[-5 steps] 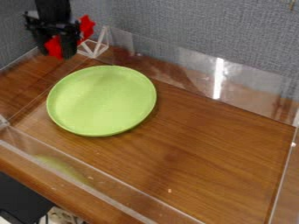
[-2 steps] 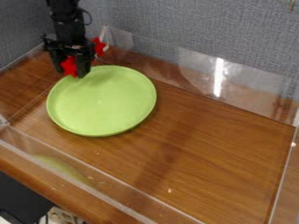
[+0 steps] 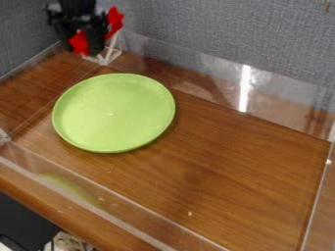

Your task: Move the red object from the green plate to the table

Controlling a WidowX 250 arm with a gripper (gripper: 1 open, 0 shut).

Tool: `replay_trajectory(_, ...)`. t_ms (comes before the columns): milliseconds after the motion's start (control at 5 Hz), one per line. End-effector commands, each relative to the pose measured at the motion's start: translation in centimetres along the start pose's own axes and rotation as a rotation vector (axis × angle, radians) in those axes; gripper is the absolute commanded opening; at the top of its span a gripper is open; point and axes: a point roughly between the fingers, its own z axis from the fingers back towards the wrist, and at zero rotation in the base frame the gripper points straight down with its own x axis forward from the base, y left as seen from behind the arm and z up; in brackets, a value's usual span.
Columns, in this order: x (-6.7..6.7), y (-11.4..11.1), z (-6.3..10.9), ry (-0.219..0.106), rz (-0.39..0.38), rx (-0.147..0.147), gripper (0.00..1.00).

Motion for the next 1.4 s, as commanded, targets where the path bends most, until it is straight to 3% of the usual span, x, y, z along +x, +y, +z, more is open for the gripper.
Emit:
replay_trajectory(0,-0.3,-4.3,4.3,-0.080,-0.128,-0.028,0.00)
replay_trajectory(400,-3.1,-13.6,4.9,-0.038,-0.384,-0.135,0.00)
replay_trajectory(600,-5.0,-17.3,4.2,0.016,-0.512,-0.176,0.00)
replay_trajectory(800,-7.2,-18.5,1.3,0.064,-0.565,-0.191,0.00)
replay_trajectory(1000,-7.6,-18.4,-1.9,0.095,-0.586,-0.202,0.00)
replay_trajectory(1200,-7.1,-17.9,-4.8,0.119,-0.586,-0.212,0.00)
